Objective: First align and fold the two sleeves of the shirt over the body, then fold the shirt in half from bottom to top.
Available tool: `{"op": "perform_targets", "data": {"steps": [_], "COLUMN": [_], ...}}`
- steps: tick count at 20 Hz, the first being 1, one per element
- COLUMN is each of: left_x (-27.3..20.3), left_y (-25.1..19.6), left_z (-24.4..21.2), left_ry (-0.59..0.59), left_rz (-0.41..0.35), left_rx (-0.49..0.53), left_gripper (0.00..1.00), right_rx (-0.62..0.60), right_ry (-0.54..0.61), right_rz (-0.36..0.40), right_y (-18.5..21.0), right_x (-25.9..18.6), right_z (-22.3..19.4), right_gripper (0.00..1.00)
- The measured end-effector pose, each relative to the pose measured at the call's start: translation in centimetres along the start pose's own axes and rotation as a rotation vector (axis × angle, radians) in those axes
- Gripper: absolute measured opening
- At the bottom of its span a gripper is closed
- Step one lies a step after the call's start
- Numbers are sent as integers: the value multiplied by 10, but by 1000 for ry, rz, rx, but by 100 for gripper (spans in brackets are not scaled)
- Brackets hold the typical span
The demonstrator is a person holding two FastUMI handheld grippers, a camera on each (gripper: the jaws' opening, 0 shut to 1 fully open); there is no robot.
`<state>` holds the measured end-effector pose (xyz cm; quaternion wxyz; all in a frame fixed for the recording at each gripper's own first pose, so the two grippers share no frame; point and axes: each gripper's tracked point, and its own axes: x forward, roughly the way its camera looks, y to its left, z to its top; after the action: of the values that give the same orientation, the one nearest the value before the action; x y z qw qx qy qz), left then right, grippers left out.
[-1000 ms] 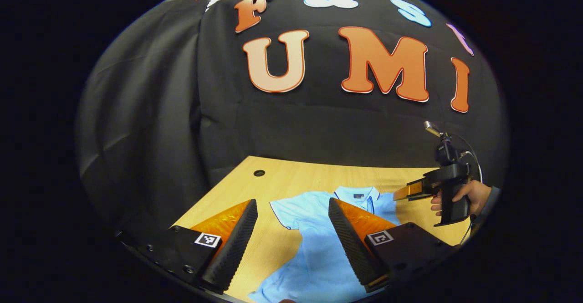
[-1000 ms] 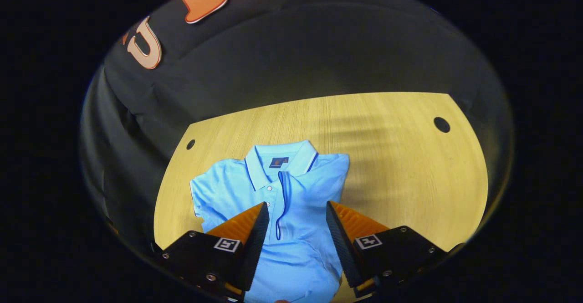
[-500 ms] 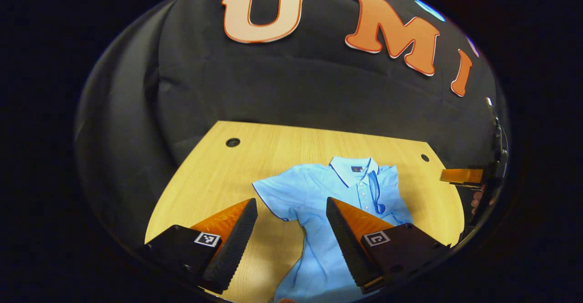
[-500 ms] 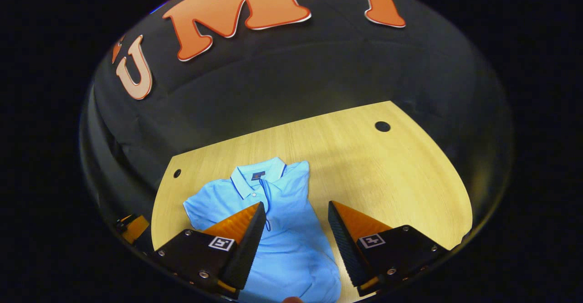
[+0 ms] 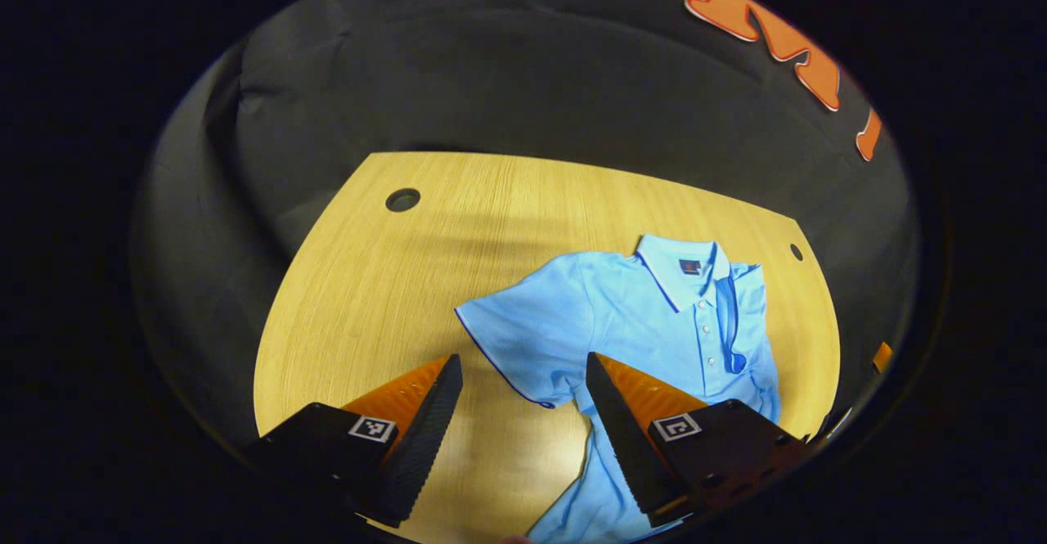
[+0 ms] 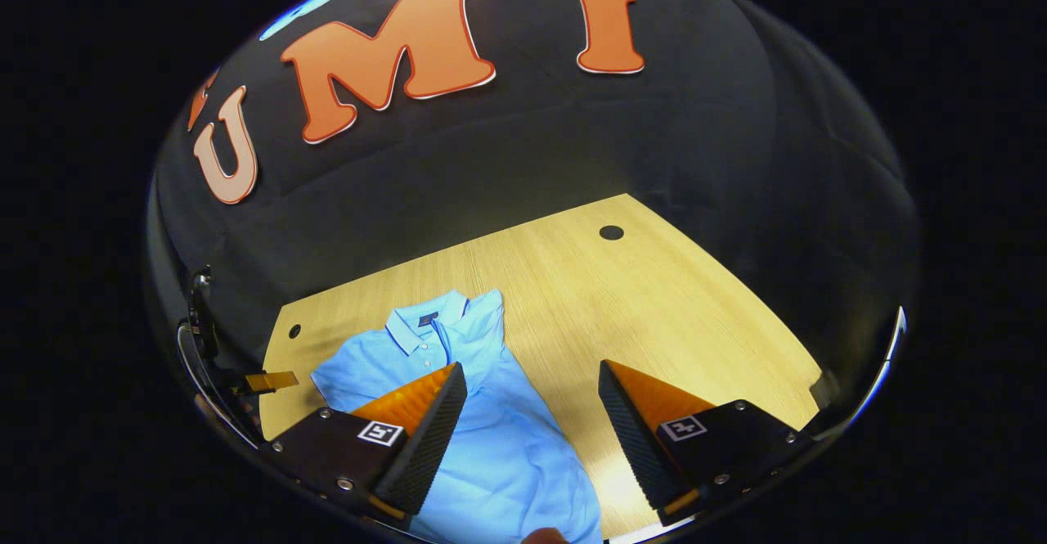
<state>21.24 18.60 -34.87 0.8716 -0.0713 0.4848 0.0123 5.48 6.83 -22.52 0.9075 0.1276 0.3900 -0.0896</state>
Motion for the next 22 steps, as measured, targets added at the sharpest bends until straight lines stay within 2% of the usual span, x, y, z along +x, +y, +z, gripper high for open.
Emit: {"op": "perform_targets", "data": {"steps": [4, 7, 13, 17, 19, 20, 21, 22], "left_x": [33, 55, 88, 99, 104, 102, 106, 106], "left_y": [13, 20, 22, 32, 36, 33, 30, 27], "left_z": [-5, -17, -18, -18, -19, -17, -15, -15], "left_ry": [93, 186, 268, 300, 307, 300, 292, 290], "left_rz": [15, 29, 61, 135, 173, 172, 165, 164], "left_rx": [-84, -145, -183, -190, -171, -161, -165, -176], "left_gripper": [99, 99, 98, 97, 88, 77, 76, 55], "right_rx": [-43, -44, -36, -37, -30, -26, -23, -19], "right_ry": [-89, -95, -134, -165, -175, -177, -179, -181], "right_rz": [-32, 8, -8, -18, -27, -33, -40, -43], "right_y": [-7, -2, -10, -15, -18, -19, -22, -24], "right_x": [-13, -24, -39, -54, -60, -62, -64, -67], "right_z": [11, 5, 8, 10, 10, 10, 8, 7], "right_gripper": [98, 99, 99, 99, 99, 99, 99, 99]}}
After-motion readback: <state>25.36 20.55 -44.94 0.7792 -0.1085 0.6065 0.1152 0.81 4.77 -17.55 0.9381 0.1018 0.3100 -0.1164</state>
